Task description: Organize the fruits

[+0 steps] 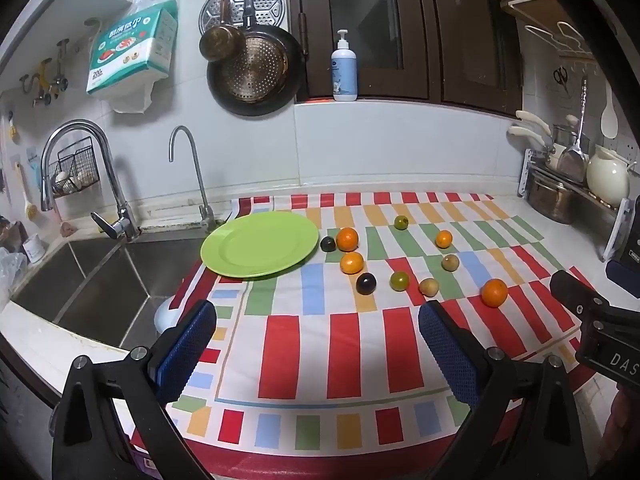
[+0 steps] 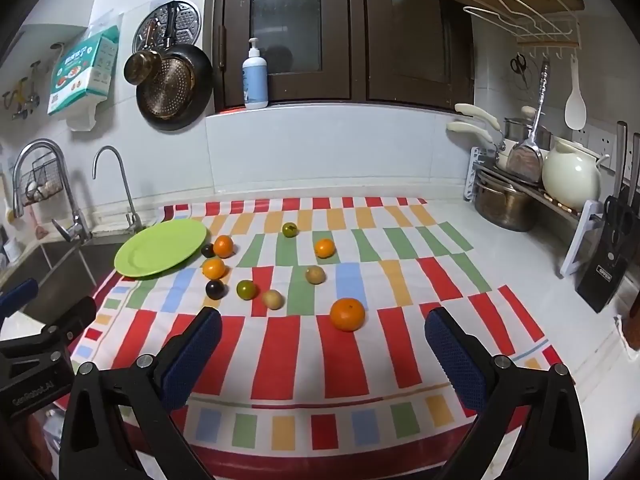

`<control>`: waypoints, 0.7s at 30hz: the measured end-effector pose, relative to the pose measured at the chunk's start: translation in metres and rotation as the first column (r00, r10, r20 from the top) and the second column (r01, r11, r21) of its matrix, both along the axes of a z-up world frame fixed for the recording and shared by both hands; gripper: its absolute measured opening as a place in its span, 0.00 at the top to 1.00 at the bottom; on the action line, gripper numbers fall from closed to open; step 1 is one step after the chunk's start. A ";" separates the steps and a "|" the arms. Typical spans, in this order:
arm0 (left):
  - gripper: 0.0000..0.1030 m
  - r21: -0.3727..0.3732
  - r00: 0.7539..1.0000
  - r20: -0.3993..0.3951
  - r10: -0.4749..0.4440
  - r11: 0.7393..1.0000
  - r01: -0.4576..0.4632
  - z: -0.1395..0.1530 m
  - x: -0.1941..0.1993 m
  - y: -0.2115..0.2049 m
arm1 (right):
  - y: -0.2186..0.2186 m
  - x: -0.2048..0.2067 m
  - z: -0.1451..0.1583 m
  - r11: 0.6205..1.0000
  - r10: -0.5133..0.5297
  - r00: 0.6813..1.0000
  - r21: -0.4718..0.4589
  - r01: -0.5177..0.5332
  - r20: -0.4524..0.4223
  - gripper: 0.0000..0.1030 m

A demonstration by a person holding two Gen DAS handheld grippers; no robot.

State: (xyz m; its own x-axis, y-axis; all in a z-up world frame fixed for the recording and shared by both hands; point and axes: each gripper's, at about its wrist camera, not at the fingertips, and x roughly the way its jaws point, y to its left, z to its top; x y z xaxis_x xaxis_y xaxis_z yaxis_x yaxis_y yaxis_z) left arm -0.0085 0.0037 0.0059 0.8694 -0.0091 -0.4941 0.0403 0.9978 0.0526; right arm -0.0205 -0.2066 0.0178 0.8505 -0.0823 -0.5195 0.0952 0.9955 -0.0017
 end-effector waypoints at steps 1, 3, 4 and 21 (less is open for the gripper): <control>0.00 0.000 1.000 0.002 -0.002 1.000 0.002 0.000 -0.001 0.000 | 0.000 -0.001 0.000 1.000 -0.001 1.000 0.001 0.001 0.004 0.00; 0.00 -0.005 1.000 0.005 -0.006 1.000 0.006 0.001 -0.001 0.000 | -0.001 -0.002 0.001 1.000 -0.003 1.000 0.000 0.003 0.009 0.00; 0.00 -0.006 1.000 0.004 -0.006 1.000 0.006 0.002 -0.001 -0.002 | -0.001 -0.002 0.002 1.000 -0.003 1.000 0.001 0.003 0.012 0.00; 0.00 -0.017 1.000 0.014 -0.017 1.000 0.017 0.002 -0.004 -0.004 | 0.001 -0.006 0.005 1.000 0.002 1.000 0.004 -0.002 0.021 0.00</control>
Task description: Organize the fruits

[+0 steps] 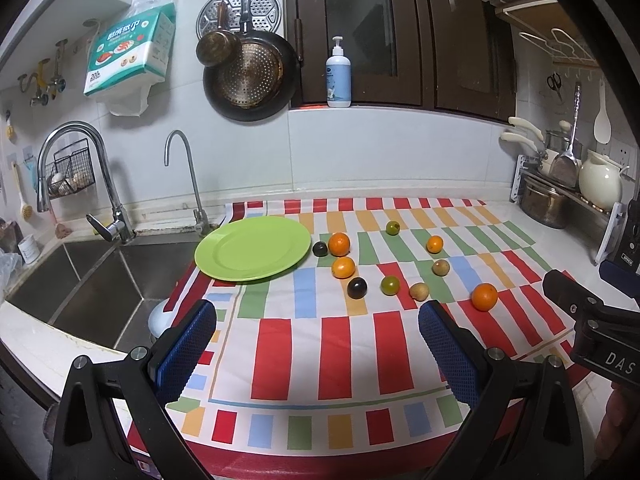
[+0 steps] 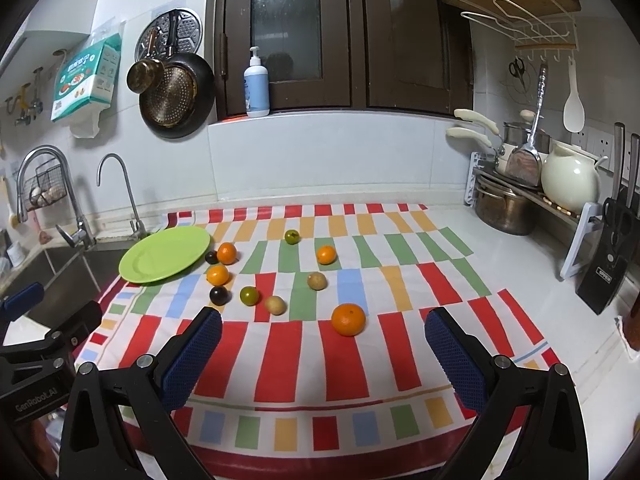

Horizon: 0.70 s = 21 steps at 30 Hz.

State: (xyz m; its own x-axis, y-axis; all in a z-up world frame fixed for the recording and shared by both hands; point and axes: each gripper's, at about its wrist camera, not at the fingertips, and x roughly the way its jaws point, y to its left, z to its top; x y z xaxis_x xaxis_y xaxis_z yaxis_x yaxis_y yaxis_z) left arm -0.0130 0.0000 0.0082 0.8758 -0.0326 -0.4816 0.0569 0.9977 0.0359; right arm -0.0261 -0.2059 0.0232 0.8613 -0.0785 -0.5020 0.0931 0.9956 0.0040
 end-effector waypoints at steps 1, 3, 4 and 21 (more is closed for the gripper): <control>0.00 0.000 1.000 0.000 0.000 1.000 0.000 0.000 0.000 0.000 | 0.000 0.000 0.000 1.000 -0.001 1.000 -0.001 0.001 0.001 0.00; 0.00 0.000 1.000 0.000 0.000 1.000 0.000 0.000 0.000 0.000 | 0.000 0.000 0.000 1.000 0.000 1.000 0.000 0.000 -0.001 0.00; 0.00 0.000 1.000 0.000 0.001 1.000 -0.001 0.000 0.000 0.000 | 0.000 0.000 0.000 1.000 0.000 1.000 0.000 0.000 -0.001 0.00; 0.00 -0.002 1.000 0.001 0.001 1.000 -0.001 -0.001 -0.001 0.000 | 0.002 0.001 0.001 1.000 0.007 1.000 -0.003 -0.007 -0.002 0.00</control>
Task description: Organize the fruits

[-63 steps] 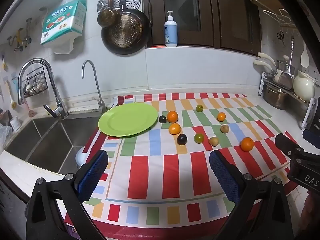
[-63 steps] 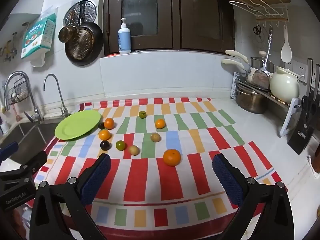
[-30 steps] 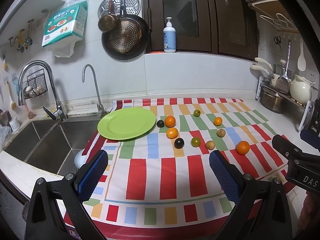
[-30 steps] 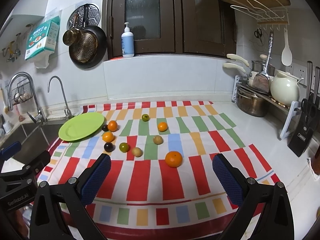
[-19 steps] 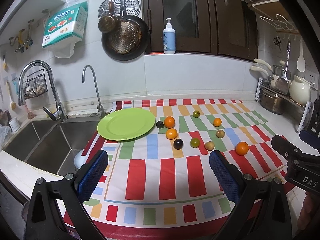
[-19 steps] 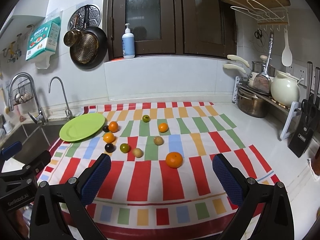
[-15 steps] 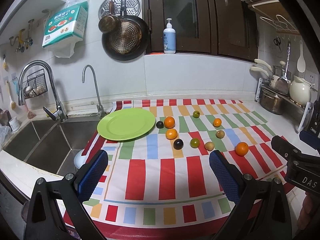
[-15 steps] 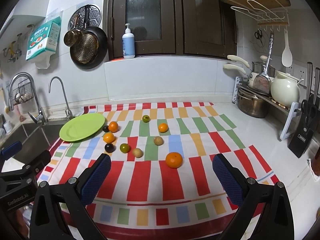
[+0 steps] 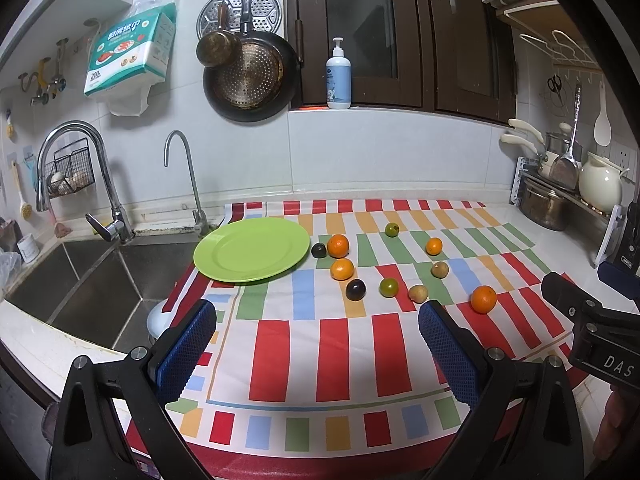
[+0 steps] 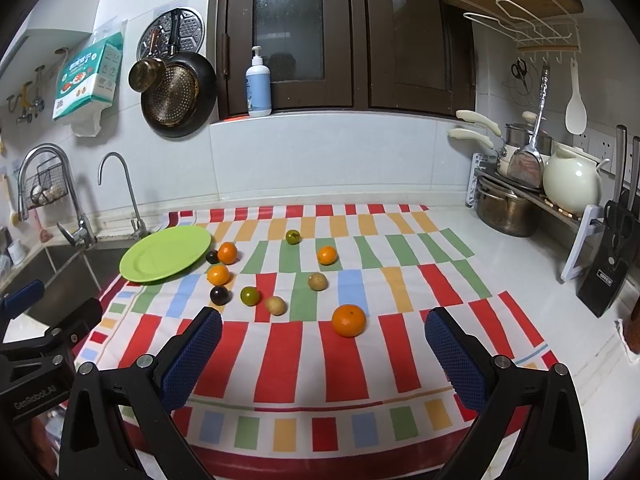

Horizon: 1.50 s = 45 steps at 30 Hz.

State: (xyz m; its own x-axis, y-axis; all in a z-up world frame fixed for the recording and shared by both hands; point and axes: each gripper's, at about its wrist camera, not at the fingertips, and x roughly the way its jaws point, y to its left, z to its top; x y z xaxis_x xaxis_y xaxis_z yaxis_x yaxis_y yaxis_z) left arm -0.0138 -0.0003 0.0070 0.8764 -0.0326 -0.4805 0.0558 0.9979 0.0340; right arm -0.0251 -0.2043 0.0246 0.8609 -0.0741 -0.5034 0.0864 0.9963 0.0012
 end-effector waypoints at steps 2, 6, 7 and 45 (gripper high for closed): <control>0.00 0.000 1.000 0.001 0.000 1.000 0.000 0.000 0.000 0.000 | 0.000 0.000 0.000 1.000 0.000 1.000 0.001 0.000 0.000 0.00; 0.00 0.000 1.000 0.001 0.001 1.000 -0.001 0.001 0.000 -0.001 | 0.000 0.000 0.000 1.000 -0.001 1.000 0.000 0.001 0.000 0.00; 0.00 0.000 1.000 0.000 0.000 1.000 0.000 0.001 0.000 -0.001 | 0.000 0.000 0.000 1.000 -0.001 1.000 0.000 0.001 0.000 0.00; 0.07 0.034 0.996 -0.039 -0.082 0.996 0.083 -0.015 0.068 -0.007 | -0.003 0.047 -0.033 0.996 -0.084 0.992 0.012 0.085 -0.097 0.04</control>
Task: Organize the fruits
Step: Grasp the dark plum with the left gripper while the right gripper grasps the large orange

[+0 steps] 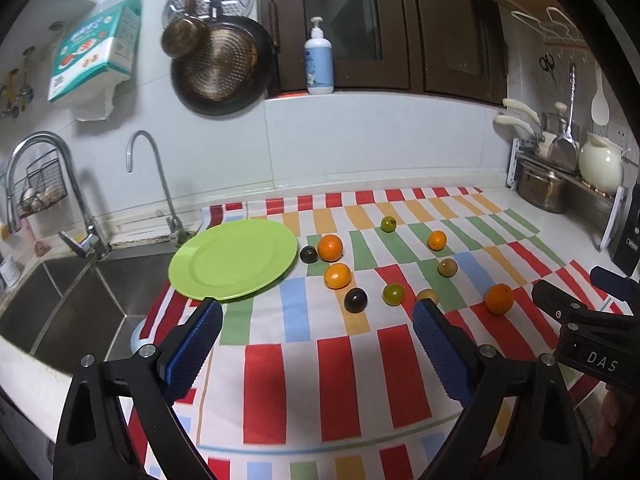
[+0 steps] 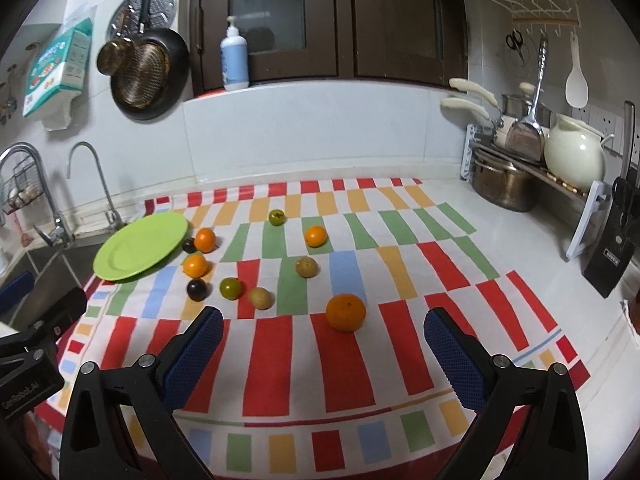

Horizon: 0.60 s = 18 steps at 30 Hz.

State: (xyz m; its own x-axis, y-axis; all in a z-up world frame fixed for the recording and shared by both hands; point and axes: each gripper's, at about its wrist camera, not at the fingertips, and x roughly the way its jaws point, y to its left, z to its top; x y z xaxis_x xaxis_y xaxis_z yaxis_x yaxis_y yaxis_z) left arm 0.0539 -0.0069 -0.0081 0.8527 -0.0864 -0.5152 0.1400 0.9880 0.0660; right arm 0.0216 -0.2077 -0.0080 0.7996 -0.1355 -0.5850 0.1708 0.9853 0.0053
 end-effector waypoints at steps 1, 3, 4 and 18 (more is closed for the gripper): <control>0.07 0.003 1.000 -0.002 -0.005 1.000 0.005 -0.002 0.004 0.000 | 0.000 0.005 -0.003 1.000 -0.008 1.000 -0.002 0.008 -0.007 0.04; 0.08 0.008 1.000 -0.012 -0.018 1.000 0.018 -0.008 0.015 -0.001 | -0.001 0.015 -0.009 1.000 -0.025 0.999 -0.002 0.025 -0.024 0.07; 0.10 0.007 1.000 -0.016 -0.023 1.000 0.023 -0.011 0.020 -0.001 | -0.003 0.019 -0.011 1.000 -0.031 0.999 -0.001 0.031 -0.030 0.07; 0.24 0.000 0.984 -0.147 -0.104 0.995 0.105 -0.065 0.088 -0.014 | -0.012 0.074 -0.063 0.992 -0.115 0.981 0.025 0.120 -0.158 0.24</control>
State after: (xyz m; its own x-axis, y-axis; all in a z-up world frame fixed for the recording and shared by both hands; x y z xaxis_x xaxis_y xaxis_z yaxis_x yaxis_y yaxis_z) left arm 0.1420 -0.0204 -0.0730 0.7545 -0.1666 -0.6347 0.2508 0.9670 0.0443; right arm 0.0955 -0.2194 -0.0711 0.6776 -0.2009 -0.7074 0.2866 0.9581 0.0024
